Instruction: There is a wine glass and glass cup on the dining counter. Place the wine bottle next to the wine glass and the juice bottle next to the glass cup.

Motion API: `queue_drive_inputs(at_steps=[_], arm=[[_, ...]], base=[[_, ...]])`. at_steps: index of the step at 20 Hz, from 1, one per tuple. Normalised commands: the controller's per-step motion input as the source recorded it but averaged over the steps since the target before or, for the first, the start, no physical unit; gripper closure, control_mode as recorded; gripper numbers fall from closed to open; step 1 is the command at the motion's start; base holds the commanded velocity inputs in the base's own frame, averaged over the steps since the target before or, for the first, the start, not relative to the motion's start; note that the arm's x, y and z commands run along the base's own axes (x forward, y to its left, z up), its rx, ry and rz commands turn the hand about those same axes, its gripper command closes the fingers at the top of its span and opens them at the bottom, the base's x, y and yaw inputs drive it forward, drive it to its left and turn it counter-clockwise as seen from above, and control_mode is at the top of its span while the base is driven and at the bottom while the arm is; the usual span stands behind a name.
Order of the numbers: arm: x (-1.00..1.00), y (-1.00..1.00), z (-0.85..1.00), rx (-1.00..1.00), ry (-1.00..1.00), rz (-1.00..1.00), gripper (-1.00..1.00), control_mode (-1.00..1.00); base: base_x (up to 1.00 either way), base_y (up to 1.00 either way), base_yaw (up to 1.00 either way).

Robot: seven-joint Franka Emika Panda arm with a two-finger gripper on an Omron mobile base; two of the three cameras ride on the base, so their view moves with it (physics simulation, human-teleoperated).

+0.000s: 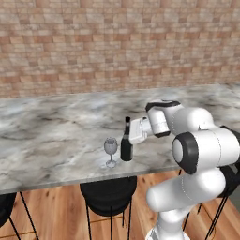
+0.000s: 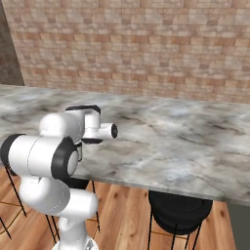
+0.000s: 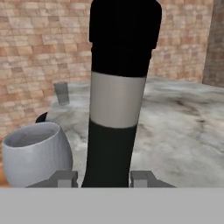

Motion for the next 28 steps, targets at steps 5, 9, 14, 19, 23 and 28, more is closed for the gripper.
queue_drive_inputs(at_steps=[5, 9, 14, 19, 23, 28], arm=[[-0.03, 0.04, -0.33, 0.00, 0.00, 0.00, 1.00, -1.00], [-0.11, 0.00, -0.34, 0.00, 0.00, 0.00, 1.00, -1.00], [-0.19, 0.00, -0.34, 0.00, 0.00, 0.00, 1.00, -1.00], [-0.20, 0.01, -0.31, 0.00, 0.00, 0.00, 1.00, -1.00], [-0.16, 0.01, -0.28, 0.00, 0.00, 0.00, 1.00, -1.00], [-0.11, 0.00, -0.26, 0.00, 0.00, 0.00, 1.00, -1.00]], base=[[0.00, 0.00, 0.00], [0.00, 0.00, 0.00], [0.00, 0.00, 0.00], [0.00, 0.00, 0.00], [0.00, 0.00, 0.00], [0.00, 0.00, 0.00]])
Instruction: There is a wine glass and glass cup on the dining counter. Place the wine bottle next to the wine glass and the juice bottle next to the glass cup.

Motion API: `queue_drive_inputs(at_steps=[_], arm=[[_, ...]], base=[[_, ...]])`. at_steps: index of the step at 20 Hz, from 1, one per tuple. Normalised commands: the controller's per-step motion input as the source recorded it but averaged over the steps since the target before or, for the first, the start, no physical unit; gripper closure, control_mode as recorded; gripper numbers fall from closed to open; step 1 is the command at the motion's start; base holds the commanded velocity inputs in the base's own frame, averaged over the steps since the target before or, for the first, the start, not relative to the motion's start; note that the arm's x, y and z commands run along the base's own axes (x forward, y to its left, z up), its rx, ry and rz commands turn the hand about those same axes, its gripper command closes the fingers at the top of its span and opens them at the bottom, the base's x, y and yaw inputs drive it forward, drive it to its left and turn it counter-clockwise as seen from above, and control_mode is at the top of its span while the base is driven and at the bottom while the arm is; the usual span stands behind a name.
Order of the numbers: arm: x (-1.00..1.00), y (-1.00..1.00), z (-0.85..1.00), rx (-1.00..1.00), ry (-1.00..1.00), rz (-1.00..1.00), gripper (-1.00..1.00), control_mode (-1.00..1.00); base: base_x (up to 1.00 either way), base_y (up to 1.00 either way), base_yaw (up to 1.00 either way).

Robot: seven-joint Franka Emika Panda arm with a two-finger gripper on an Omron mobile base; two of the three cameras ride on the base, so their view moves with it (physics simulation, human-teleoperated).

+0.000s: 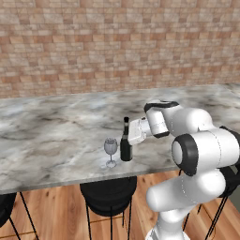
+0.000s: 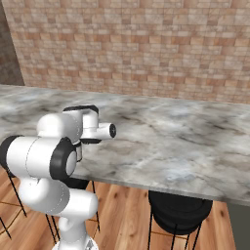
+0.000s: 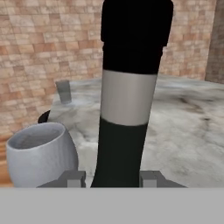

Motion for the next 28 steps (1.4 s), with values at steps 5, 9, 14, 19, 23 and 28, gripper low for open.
queue_drive_inputs(at_steps=[5, 9, 14, 19, 23, 28], arm=[[-0.13, 0.00, -0.26, 0.00, 0.00, 0.00, -1.00, -1.00], [-0.06, 0.00, -0.29, 0.00, 0.00, -0.02, -1.00, -1.00], [-0.05, 0.00, -0.24, 0.00, 0.00, -0.03, -1.00, -1.00], [-0.02, -0.02, -0.14, 0.00, 0.00, -0.03, -1.00, -1.00], [-0.03, -0.06, -0.09, 0.00, 0.00, -0.03, -1.00, -1.00], [0.00, -0.05, -0.03, 0.00, 0.00, -0.04, -1.00, -1.00]], base=[[0.00, 0.00, 0.00], [0.00, 0.00, 0.00], [0.00, 0.00, 0.00], [0.00, 0.00, 0.00], [0.00, 0.00, 0.00], [0.00, 0.00, 0.00]])
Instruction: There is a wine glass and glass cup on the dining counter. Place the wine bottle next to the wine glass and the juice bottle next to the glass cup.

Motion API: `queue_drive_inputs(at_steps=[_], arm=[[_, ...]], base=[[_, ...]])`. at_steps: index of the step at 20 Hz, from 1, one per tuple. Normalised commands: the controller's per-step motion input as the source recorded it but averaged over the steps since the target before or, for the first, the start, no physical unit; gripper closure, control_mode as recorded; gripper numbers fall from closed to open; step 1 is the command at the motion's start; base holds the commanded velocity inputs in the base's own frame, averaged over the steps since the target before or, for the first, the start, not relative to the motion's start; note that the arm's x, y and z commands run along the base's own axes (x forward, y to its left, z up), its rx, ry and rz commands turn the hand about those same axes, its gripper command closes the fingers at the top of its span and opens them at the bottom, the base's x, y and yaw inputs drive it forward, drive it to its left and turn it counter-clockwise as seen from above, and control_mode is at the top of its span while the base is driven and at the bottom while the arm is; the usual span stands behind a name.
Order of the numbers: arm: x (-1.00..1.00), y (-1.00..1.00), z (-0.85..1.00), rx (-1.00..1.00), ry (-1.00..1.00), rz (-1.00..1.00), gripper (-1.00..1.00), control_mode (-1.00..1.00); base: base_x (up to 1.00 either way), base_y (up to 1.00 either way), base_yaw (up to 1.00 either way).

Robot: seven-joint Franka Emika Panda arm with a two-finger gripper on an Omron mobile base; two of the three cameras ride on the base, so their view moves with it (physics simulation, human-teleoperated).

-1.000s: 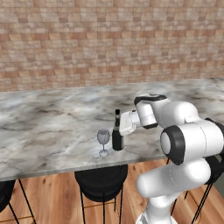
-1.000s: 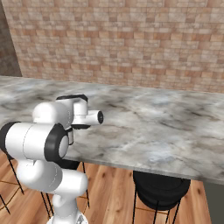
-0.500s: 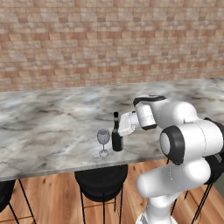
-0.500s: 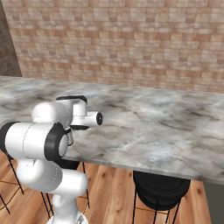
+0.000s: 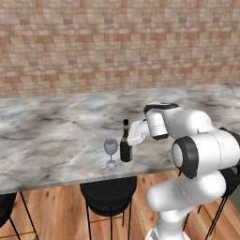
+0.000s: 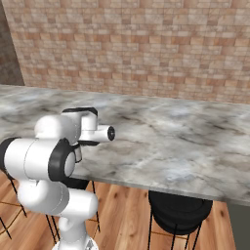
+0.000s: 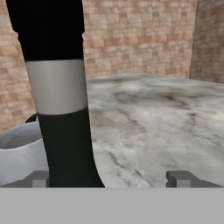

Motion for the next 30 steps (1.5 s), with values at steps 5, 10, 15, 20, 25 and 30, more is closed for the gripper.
queue_drive_inputs(at_steps=[5, 10, 15, 20, 25, 30], arm=[[-0.01, -0.05, -0.01, 0.00, 0.00, -0.04, -1.00, -1.00], [-0.04, 0.00, -0.01, 0.00, 0.00, -0.04, -1.00, -1.00], [-0.10, 0.00, -0.03, 0.00, 0.00, -0.04, -1.00, -1.00], [-0.06, 0.00, -0.03, 0.00, 0.00, -0.04, -1.00, -1.00], [0.00, 0.00, -0.05, 0.00, 0.00, -0.04, -1.00, -1.00], [0.00, 0.00, -0.05, 0.00, 0.00, -0.04, -1.00, -1.00]], base=[[0.00, 0.00, 0.00], [0.00, 0.00, 0.00], [0.00, 0.00, 0.00], [0.00, 0.00, 0.00], [0.00, 0.00, 0.00], [0.00, 0.00, 0.00]])
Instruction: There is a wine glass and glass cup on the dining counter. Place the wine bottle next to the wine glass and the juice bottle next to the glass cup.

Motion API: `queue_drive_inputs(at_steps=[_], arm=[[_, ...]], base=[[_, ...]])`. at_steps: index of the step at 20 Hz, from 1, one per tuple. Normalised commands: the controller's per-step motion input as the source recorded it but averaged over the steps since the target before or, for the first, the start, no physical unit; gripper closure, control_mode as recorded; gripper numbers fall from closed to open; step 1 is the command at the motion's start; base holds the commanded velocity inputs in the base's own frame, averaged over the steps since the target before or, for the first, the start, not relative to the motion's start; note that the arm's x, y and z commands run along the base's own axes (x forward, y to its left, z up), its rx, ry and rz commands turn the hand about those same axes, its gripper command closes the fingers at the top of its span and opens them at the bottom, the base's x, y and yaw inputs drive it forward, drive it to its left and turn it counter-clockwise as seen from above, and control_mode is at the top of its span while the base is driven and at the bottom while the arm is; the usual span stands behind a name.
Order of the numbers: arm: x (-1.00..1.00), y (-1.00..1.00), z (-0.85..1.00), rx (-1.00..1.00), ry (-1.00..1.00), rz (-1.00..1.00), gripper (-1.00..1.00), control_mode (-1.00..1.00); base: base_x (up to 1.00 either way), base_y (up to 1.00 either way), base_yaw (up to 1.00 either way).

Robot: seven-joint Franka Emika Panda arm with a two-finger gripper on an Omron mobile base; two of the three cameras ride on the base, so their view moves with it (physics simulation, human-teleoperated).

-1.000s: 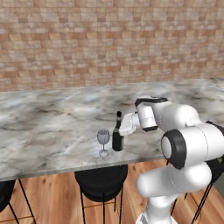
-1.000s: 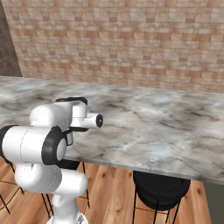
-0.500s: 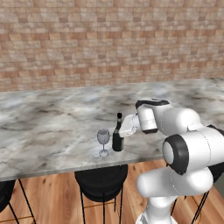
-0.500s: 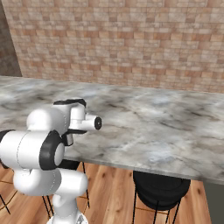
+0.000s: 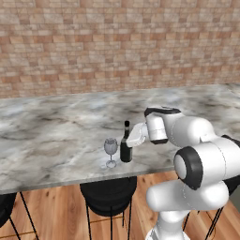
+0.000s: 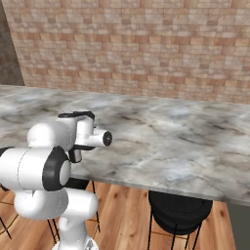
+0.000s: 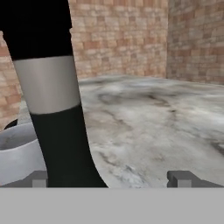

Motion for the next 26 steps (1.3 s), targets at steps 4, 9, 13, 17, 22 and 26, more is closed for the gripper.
queue_drive_inputs(at_steps=[4, 9, 13, 17, 22, 26], arm=[[0.00, 0.00, -0.06, 0.00, 0.00, -0.03, -1.00, -1.00], [-0.05, 0.00, -0.04, 0.00, 0.00, -0.03, -1.00, -1.00], [-0.13, 0.01, -0.02, 0.03, 0.00, -0.02, -1.00, -1.00], [-0.10, 0.07, -0.04, 0.05, 0.00, -0.02, -1.00, -1.00], [-0.03, 0.05, -0.03, 0.04, 0.00, -0.02, -1.00, -1.00], [0.00, 0.01, 0.00, 0.03, 0.00, -0.02, -1.00, -1.00]], base=[[0.00, 0.00, 0.00], [0.00, 0.00, 0.00], [0.00, 0.00, 0.00], [0.00, 0.00, 0.00], [0.00, 0.00, 0.00], [0.00, 0.00, 0.00]])
